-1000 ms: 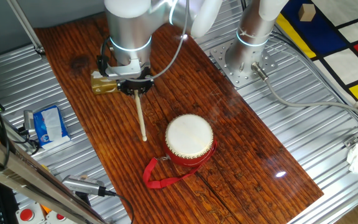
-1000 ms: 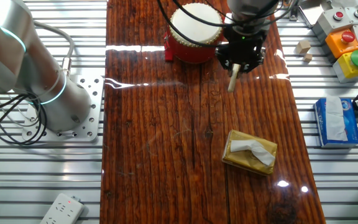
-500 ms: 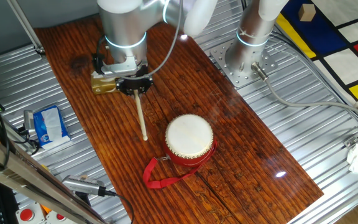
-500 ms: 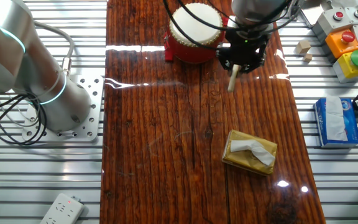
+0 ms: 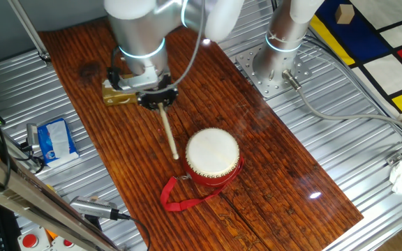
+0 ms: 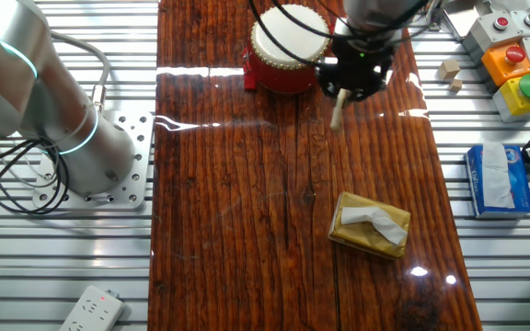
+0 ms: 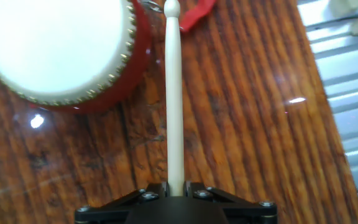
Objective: Play the drum
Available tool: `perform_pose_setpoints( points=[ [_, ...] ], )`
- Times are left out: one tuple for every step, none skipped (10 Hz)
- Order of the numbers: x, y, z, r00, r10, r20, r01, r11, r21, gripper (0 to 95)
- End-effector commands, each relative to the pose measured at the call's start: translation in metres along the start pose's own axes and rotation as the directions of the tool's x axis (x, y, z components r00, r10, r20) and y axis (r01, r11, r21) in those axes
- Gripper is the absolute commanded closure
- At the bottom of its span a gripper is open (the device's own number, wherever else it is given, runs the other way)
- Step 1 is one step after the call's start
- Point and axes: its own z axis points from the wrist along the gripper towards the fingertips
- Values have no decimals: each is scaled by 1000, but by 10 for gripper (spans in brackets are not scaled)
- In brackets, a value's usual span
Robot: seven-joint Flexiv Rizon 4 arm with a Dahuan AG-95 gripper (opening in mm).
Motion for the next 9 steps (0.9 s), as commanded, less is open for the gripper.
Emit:
perform_pose_setpoints(
  points=[
    [-3, 9, 2, 998, -58, -1, 58, 998, 7, 950],
    [-6, 15, 2, 997, -82, -5, 82, 997, 6, 950],
    [-9, 21, 1, 997, -79, -23, 79, 997, 8, 950],
    [-12, 27, 1, 996, -79, -33, 79, 997, 8, 950],
    [-15, 32, 0, 995, -85, -58, 85, 996, -3, 950],
    [-17, 35, -2, 989, -105, -102, 103, 994, -25, 950],
    [-18, 36, -2, 986, -120, -114, 117, 993, -33, 950],
    [-18, 39, -1, 981, -138, -139, 134, 990, -36, 950],
    [-19, 42, 1, 978, -143, -152, 139, 990, -37, 950]
  ],
)
